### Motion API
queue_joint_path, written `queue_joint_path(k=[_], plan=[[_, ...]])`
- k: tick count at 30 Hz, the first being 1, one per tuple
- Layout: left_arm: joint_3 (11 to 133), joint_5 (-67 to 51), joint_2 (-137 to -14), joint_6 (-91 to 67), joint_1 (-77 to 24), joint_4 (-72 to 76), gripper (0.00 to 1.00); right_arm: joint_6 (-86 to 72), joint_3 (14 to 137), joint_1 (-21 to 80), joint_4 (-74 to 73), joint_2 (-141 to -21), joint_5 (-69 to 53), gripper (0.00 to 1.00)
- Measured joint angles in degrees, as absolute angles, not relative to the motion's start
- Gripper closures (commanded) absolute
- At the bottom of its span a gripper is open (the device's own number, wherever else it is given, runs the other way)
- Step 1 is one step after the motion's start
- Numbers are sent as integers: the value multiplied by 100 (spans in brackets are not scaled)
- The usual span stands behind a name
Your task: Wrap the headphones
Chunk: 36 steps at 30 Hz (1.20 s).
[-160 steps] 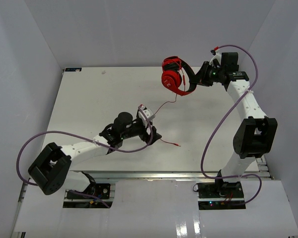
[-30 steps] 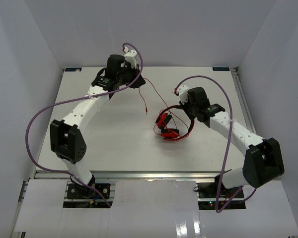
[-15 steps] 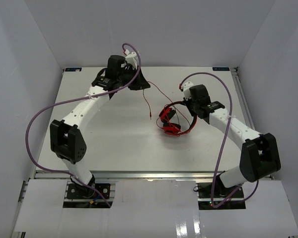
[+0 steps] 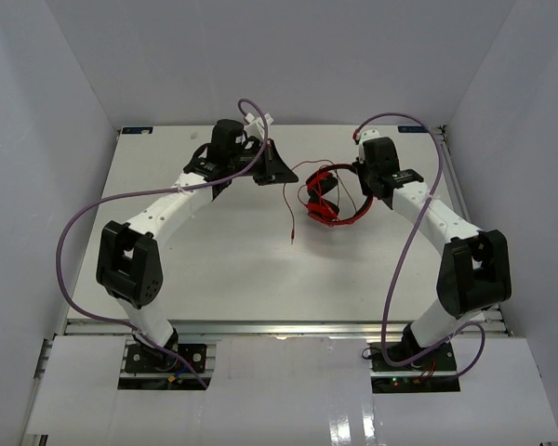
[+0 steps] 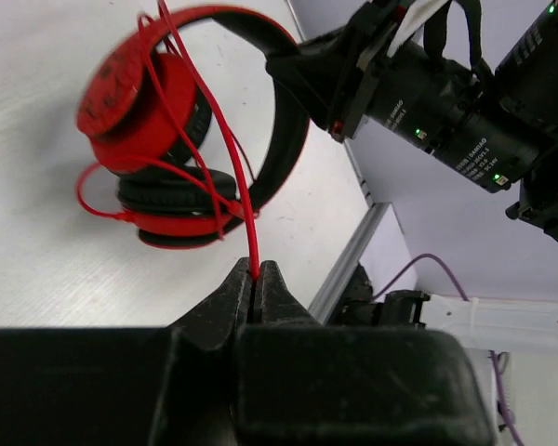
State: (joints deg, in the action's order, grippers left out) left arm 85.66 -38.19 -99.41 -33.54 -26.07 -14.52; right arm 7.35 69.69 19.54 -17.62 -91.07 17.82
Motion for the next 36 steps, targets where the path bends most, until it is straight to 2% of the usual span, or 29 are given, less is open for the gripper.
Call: queue_joint_path(k=[10, 17, 26, 36], plan=[[8337, -3931, -10256, -4041, -3156, -519, 100, 11, 8105, 1943, -1806, -9800, 1975, 92], [8281, -3535, -10463, -4082, -3297, -396, 100, -588, 8625, 1755, -1851, -10090, 1757, 92], [7920, -2817, -10504, -3669, -3280, -350, 100, -1251, 8718, 1536, -1956, -10421, 932, 92], [7832, -2440, -11118, -3400, -3286, -337, 98, -1622, 8720, 1534, -1964, -10867, 325, 92]])
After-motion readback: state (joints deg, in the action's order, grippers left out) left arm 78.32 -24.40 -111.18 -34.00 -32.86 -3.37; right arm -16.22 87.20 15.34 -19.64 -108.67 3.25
